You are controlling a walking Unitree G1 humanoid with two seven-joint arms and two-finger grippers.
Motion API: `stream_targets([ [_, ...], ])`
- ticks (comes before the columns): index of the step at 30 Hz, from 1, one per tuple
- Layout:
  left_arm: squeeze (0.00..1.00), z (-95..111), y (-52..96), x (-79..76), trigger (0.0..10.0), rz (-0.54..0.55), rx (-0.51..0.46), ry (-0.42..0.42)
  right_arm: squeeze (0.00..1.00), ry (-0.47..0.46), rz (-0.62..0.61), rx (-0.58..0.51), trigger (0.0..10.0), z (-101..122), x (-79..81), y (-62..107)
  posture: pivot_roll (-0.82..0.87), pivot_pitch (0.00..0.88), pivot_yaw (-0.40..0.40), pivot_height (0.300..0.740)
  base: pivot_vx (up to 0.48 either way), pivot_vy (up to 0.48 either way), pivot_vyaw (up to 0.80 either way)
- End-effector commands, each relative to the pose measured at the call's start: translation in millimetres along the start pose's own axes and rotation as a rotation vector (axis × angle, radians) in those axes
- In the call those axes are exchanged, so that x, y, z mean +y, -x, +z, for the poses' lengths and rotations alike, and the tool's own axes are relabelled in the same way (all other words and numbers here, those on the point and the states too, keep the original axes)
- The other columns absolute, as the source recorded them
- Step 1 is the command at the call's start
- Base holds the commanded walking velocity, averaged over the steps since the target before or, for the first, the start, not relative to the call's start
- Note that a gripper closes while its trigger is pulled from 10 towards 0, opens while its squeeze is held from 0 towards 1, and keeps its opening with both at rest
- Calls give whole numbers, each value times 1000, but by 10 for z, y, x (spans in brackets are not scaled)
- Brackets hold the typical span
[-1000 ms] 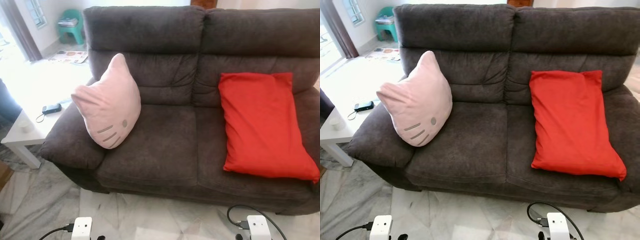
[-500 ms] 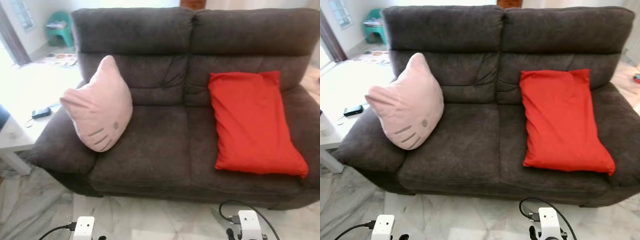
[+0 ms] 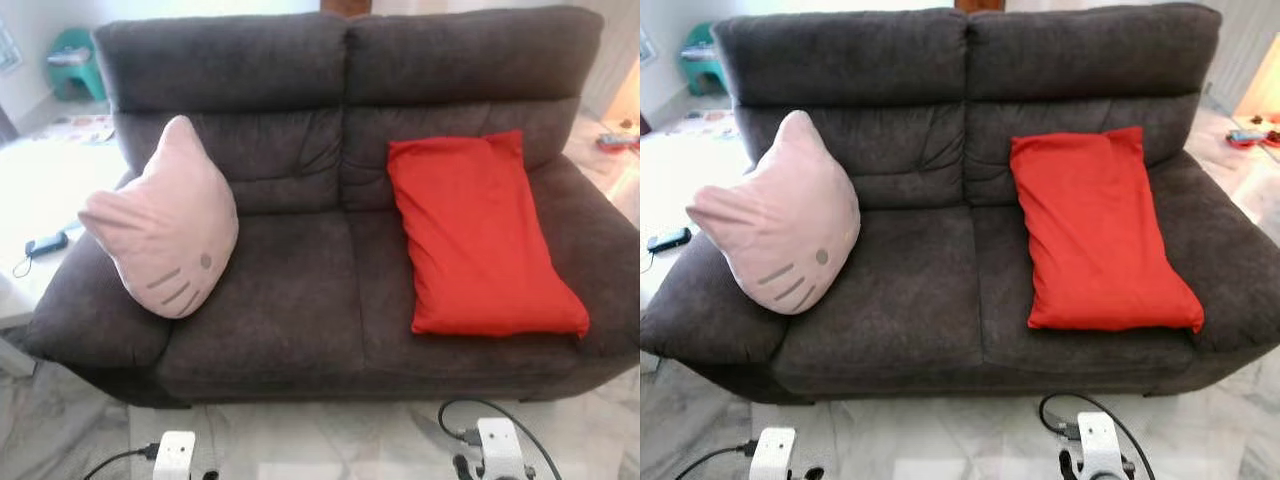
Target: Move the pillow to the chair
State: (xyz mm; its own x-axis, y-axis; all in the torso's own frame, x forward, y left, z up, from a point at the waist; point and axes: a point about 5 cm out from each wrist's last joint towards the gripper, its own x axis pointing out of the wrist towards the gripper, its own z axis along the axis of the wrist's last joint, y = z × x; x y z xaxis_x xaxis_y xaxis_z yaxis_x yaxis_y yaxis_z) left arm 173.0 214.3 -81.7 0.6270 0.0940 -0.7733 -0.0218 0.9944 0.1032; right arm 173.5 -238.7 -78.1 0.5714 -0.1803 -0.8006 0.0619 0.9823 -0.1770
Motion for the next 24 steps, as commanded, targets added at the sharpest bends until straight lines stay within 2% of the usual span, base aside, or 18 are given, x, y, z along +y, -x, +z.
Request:
stream_targets([
  [1,0,-38,12,27,10000,9,9,-16,0,-5,4,3,10000,-10,13,1,45,0,23,740,0,-480,-781],
  [24,0,-16,9,44,10000,-3,0,10,0,-15,9,-1,10000,-3,52,-2,44,0,33,740,0,-15,-781],
])
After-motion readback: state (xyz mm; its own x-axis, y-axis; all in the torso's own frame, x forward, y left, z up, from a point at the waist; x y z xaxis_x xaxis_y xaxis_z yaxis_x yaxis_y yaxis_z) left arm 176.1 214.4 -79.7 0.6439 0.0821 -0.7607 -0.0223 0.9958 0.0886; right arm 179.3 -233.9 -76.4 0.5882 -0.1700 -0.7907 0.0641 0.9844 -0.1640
